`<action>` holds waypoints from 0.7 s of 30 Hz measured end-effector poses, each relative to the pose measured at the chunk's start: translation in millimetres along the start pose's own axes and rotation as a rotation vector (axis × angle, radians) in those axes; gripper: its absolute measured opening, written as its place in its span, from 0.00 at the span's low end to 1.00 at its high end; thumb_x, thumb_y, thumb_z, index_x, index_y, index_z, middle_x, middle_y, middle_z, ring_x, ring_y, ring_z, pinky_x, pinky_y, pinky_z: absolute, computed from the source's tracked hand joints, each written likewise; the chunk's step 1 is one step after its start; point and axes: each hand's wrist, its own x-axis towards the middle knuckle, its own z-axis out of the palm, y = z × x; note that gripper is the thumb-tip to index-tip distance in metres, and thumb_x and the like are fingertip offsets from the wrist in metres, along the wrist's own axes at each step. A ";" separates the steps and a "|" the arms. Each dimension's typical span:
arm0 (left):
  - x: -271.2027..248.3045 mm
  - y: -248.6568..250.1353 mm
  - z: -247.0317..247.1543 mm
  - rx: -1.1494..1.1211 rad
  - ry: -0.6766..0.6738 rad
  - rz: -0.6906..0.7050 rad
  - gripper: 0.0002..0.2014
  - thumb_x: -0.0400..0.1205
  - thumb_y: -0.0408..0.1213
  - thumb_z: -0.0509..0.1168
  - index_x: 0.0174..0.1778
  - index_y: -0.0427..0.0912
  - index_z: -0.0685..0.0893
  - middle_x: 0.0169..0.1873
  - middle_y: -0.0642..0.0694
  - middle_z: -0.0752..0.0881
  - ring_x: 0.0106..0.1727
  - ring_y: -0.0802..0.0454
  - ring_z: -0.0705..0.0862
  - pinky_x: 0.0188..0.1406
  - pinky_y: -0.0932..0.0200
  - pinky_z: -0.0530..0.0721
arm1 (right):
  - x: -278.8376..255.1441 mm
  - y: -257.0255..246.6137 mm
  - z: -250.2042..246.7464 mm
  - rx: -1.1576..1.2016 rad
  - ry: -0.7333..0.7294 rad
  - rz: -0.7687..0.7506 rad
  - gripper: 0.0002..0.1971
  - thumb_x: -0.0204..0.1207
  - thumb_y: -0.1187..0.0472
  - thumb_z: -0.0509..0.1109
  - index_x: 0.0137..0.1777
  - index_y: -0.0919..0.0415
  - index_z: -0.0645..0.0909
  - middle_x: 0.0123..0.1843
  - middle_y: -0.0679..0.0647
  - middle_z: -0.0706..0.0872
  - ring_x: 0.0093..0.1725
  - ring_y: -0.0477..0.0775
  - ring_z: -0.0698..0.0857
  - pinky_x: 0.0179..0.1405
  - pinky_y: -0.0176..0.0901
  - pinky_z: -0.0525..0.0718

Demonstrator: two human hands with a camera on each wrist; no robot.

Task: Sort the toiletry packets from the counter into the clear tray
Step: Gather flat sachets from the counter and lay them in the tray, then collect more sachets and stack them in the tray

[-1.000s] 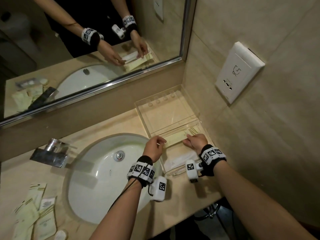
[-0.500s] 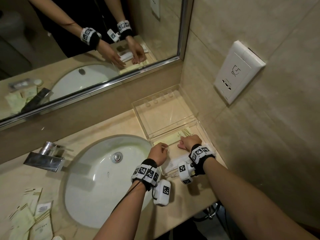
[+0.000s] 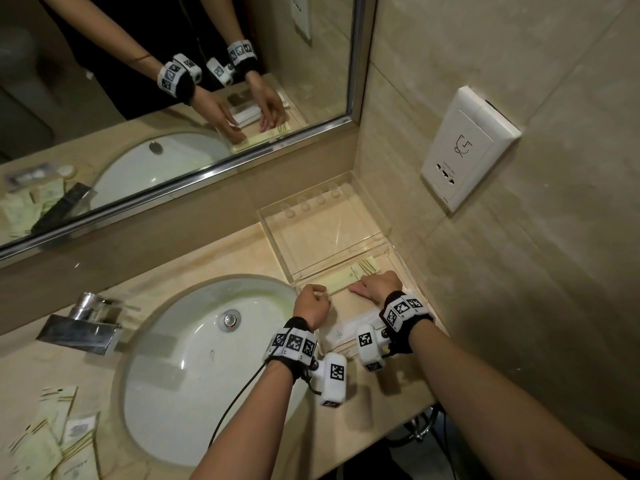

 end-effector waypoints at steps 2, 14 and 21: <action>0.2 -1.6 -0.7 -0.001 -0.006 0.001 0.11 0.84 0.34 0.59 0.61 0.38 0.78 0.56 0.35 0.86 0.57 0.39 0.86 0.63 0.46 0.83 | -21.3 -9.7 -2.2 -0.036 -0.022 -0.004 0.34 0.38 0.48 0.79 0.48 0.63 0.84 0.54 0.62 0.89 0.55 0.61 0.90 0.57 0.54 0.90; -49.5 -5.5 -60.6 -0.288 0.140 0.102 0.06 0.85 0.32 0.61 0.46 0.38 0.82 0.36 0.42 0.87 0.34 0.50 0.84 0.37 0.62 0.83 | -88.0 -46.5 15.5 0.120 -0.154 -0.163 0.08 0.78 0.56 0.73 0.44 0.60 0.85 0.42 0.54 0.91 0.32 0.48 0.82 0.33 0.44 0.78; -113.2 -63.6 -124.8 -0.389 0.435 0.010 0.05 0.83 0.34 0.63 0.46 0.39 0.84 0.36 0.42 0.88 0.34 0.49 0.84 0.35 0.61 0.82 | -148.1 -70.7 94.2 -0.043 -0.407 -0.375 0.08 0.79 0.60 0.72 0.53 0.64 0.84 0.44 0.54 0.90 0.38 0.47 0.85 0.42 0.38 0.82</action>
